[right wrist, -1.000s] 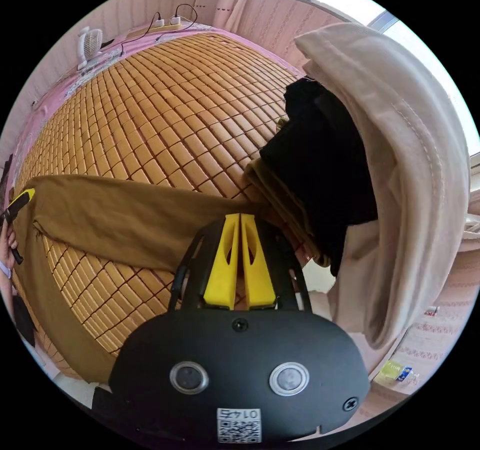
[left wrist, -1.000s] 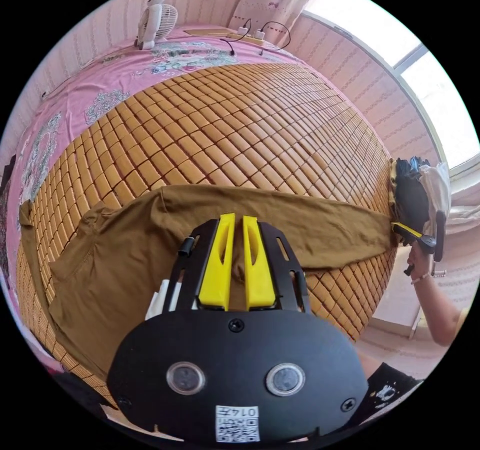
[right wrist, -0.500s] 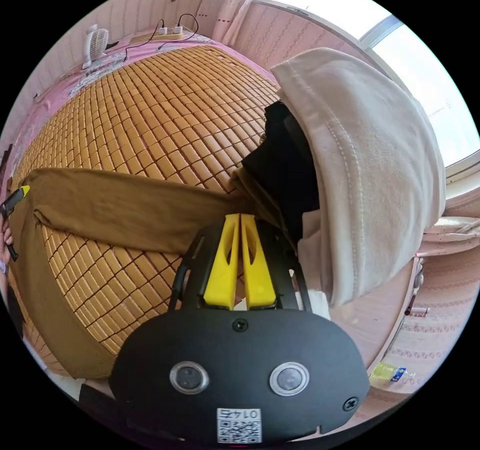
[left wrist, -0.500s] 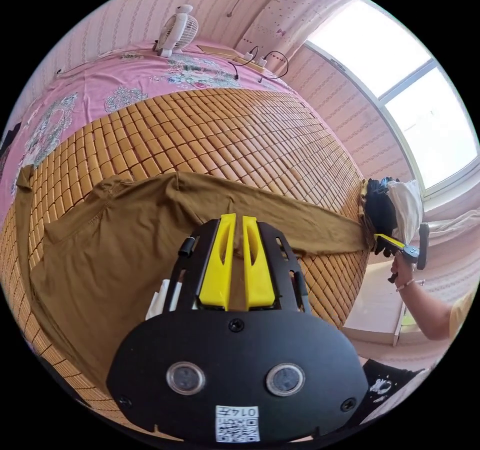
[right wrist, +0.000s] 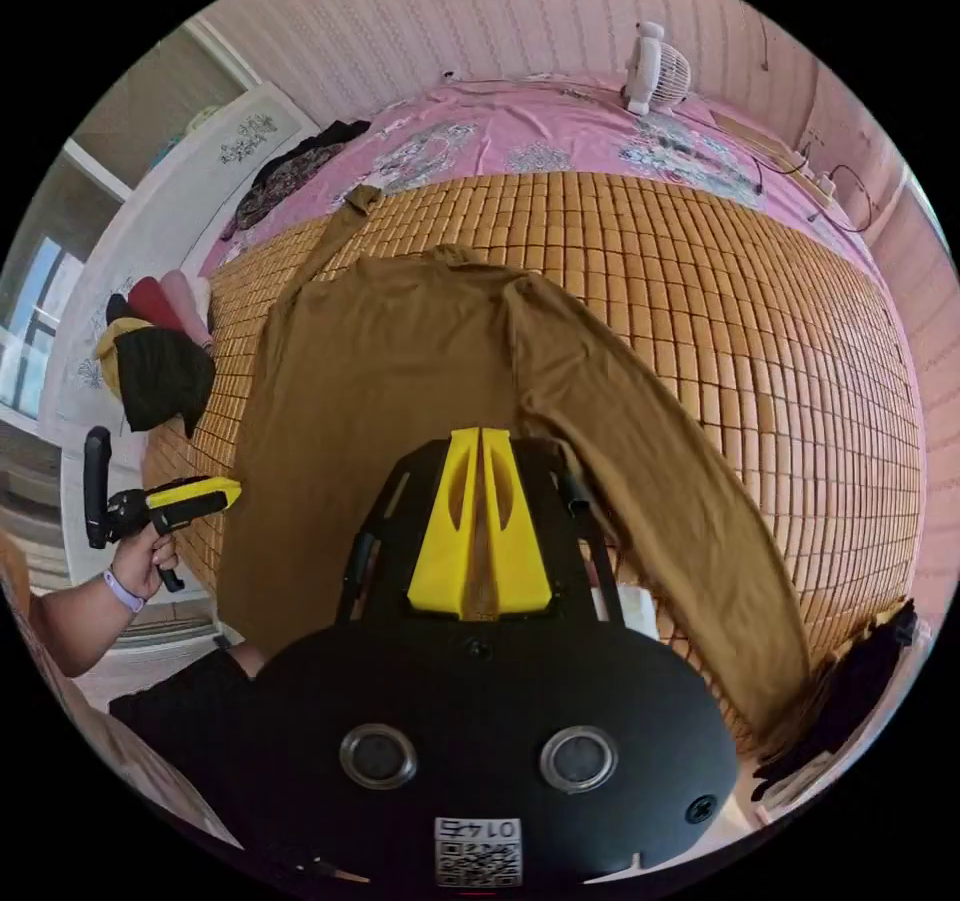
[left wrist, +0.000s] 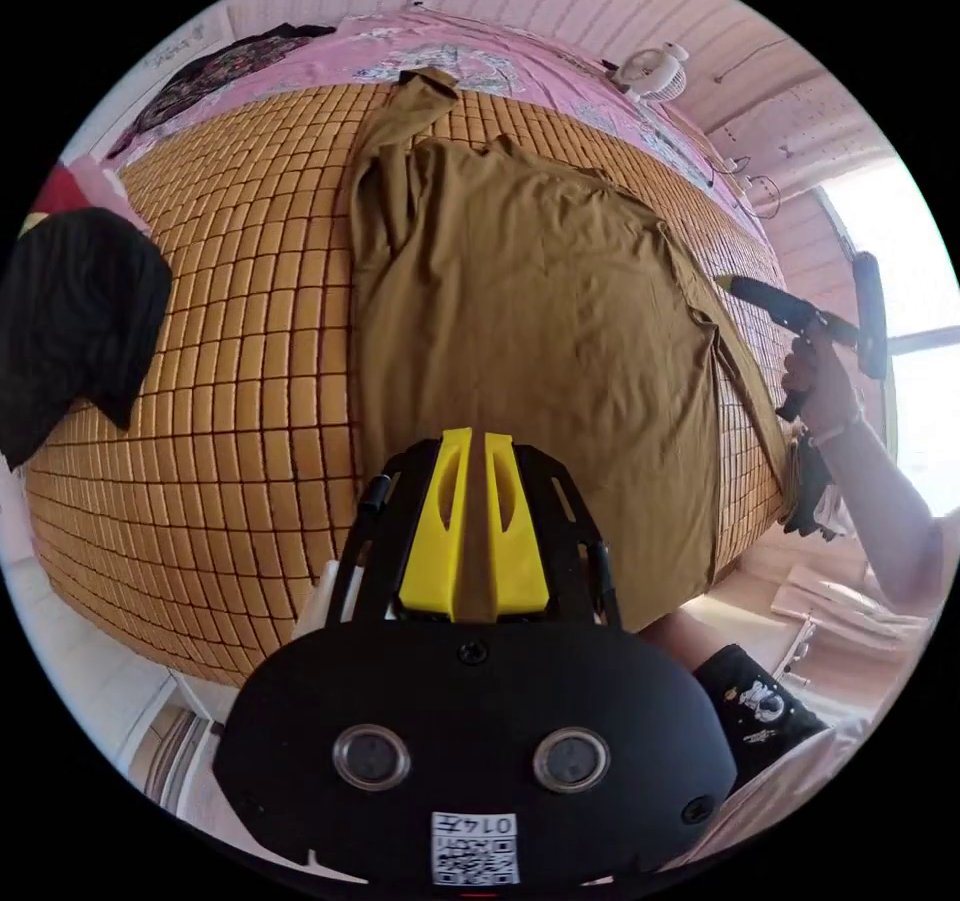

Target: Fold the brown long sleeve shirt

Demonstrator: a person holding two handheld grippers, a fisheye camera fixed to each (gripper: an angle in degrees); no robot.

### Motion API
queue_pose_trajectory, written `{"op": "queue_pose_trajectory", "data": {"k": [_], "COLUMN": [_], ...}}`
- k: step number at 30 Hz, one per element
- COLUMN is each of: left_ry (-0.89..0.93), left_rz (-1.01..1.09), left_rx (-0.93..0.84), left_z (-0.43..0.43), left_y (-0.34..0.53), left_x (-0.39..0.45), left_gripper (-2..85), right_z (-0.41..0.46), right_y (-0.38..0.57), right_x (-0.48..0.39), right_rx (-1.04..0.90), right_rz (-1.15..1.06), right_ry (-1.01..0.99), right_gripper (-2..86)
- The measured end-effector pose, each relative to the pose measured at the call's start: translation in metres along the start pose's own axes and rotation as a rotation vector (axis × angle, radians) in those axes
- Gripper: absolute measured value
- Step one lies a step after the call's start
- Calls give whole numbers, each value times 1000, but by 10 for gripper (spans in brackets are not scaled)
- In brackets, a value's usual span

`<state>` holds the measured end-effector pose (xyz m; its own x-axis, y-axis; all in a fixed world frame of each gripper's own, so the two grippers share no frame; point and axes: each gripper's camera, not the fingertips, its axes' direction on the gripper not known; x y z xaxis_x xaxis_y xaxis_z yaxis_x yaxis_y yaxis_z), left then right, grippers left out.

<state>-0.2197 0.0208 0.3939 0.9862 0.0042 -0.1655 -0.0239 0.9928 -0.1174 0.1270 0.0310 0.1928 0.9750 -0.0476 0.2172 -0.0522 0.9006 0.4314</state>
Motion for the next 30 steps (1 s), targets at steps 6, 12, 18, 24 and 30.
{"op": "queue_pose_trajectory", "data": {"k": [6,12,18,24,30], "left_ry": [-14,12,85,128,197], "left_rz": [-91,-83,-94,-77,-107], "left_rx": [13,74,82,81,92], "left_z": [-13,-30,-56,-81,-102], "left_y": [42,72,87,99,118], "left_x": [-45,-61,-81,-97,-108], "left_gripper": [4,-8,-10,-9,0], "right_z": [86,166,226,221,149], "right_y": [-155,-257,-292,-303,-270], "right_x": [-115,-174,-194,-229,-291], "right_rx": [-12,-29,-156,-116,-55], "right_rz": [-215,-54,-19,-219,-755], "right_ry": [-184,-137,-51,-137,-742], "right_gripper": [56,90,46,5,10]}}
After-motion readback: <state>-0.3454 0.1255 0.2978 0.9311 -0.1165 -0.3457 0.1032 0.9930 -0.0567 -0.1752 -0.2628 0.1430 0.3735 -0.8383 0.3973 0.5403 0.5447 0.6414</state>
